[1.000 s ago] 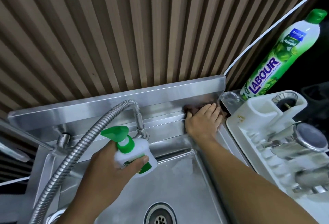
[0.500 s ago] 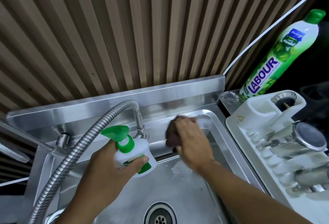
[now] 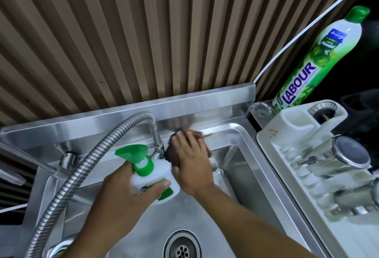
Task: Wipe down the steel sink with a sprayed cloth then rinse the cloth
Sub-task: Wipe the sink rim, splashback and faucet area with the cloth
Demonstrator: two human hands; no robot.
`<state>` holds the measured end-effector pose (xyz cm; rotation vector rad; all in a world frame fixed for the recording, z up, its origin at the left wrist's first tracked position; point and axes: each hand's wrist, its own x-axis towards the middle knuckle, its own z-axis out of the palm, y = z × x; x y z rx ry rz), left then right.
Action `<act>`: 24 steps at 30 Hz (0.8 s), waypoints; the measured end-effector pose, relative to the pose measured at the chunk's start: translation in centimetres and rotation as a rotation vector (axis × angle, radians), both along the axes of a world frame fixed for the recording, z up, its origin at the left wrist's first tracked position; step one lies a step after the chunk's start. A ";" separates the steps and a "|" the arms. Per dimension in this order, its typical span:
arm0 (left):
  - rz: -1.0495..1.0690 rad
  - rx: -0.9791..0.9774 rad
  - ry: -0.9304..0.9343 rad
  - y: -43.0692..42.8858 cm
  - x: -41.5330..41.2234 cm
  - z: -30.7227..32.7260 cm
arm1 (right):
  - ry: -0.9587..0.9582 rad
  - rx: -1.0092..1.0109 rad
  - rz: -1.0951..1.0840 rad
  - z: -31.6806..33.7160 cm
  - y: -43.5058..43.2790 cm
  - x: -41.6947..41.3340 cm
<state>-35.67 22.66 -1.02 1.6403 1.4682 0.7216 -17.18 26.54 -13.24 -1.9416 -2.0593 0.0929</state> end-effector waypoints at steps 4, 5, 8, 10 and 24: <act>-0.016 0.010 -0.001 -0.1 0.1 0.0 | 0.159 0.078 0.104 -2.1 -2.9 0.3; -0.023 0.014 -0.005 -0.1 0.2 0.0 | 0.214 0.079 -0.007 -2.8 -3.6 0.0; -0.031 0.022 -0.002 -0.4 0.0 -0.1 | 0.657 0.092 -0.423 -3.3 -3.3 -1.3; -0.022 0.022 -0.005 -0.5 -0.4 -0.5 | 1.079 0.159 -0.686 -1.8 -0.6 -1.5; 0.009 0.034 -0.065 -1.2 -1.8 -1.4 | 2.084 -0.139 -0.950 1.9 1.9 0.8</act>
